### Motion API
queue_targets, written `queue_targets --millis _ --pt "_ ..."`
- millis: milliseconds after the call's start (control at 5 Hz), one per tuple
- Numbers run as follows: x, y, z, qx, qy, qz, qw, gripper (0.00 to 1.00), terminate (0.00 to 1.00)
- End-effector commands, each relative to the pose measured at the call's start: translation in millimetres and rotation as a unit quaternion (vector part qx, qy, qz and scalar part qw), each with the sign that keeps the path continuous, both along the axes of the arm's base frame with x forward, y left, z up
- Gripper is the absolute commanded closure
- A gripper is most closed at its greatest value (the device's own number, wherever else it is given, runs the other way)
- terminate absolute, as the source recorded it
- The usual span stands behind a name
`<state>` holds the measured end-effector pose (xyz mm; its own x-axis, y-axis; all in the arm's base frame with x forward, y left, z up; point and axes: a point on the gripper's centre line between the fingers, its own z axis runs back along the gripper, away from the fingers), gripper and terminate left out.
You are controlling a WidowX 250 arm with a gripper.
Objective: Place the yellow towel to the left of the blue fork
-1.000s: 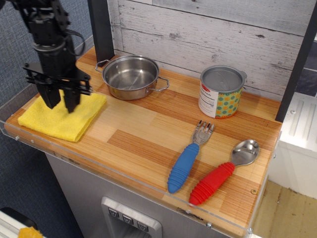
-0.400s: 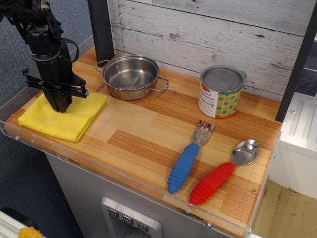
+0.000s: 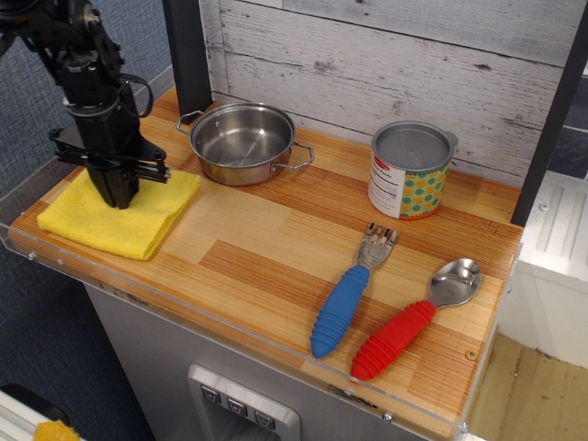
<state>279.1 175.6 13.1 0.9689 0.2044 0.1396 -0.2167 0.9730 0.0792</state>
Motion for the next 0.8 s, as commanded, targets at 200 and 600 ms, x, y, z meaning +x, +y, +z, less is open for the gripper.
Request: queue_targets --millis 200,600 --pt "-2.4 -17.4 10.0 0.001 0.0 -0.008 1.0 1.0 0.0" --pt "-2.2 -34.6 14.0 -0.008 -0.005 -0.006 0.9999 1.0 0.0"
